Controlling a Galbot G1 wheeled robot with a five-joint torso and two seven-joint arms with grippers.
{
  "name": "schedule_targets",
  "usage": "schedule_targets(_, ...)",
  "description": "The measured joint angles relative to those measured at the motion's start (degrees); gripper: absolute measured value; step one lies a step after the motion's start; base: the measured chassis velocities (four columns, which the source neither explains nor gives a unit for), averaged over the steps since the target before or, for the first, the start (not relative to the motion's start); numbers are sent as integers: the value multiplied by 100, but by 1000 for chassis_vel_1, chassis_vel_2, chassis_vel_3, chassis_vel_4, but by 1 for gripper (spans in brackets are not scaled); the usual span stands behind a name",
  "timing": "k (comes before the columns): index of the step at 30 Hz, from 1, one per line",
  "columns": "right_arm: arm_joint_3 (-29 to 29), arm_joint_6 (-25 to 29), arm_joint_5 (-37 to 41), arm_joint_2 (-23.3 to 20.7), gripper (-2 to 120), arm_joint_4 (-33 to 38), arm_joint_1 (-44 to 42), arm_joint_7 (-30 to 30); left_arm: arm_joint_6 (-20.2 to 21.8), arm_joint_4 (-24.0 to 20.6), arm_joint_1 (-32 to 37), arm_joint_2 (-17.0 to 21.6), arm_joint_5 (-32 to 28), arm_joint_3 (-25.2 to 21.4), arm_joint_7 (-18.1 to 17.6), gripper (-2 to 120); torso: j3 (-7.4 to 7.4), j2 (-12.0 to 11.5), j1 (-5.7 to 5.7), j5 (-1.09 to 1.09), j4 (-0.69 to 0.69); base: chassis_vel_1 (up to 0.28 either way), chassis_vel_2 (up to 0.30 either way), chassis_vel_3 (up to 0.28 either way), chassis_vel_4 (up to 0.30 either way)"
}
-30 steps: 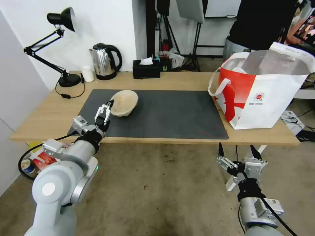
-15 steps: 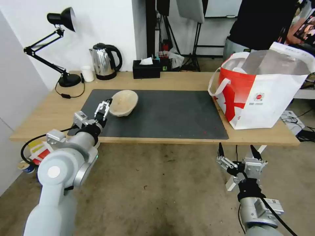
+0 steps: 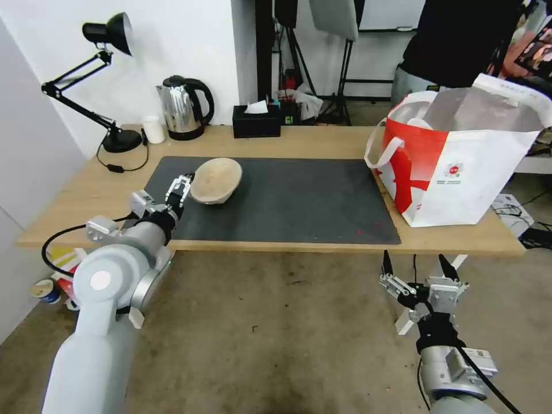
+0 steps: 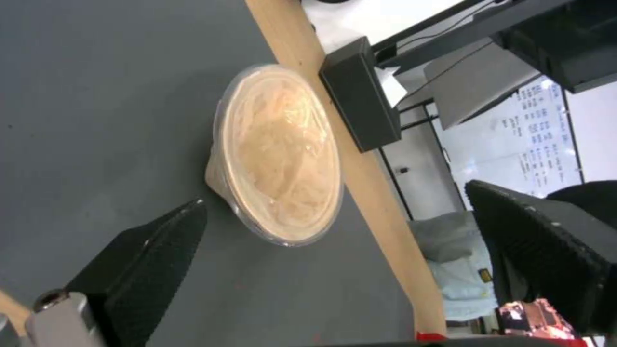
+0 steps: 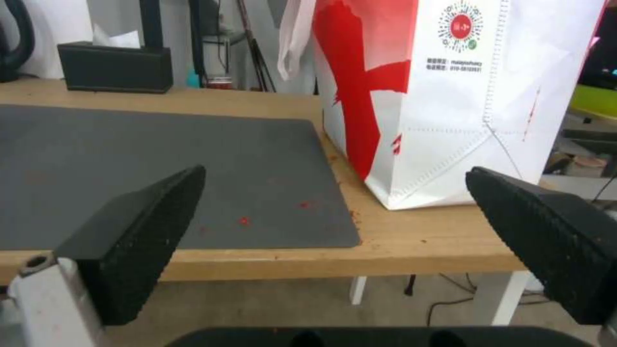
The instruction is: Pick up the trash from the table and place it into the takeout bag.
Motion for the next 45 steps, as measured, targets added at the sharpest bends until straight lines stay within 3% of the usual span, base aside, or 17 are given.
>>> schedule_targets(45, 0, 0, 0, 0, 100, 0, 0, 0, 121, 1300, -855, -54, 104, 353, -107, 100, 0, 0, 0, 0, 0, 0, 0, 0, 0)
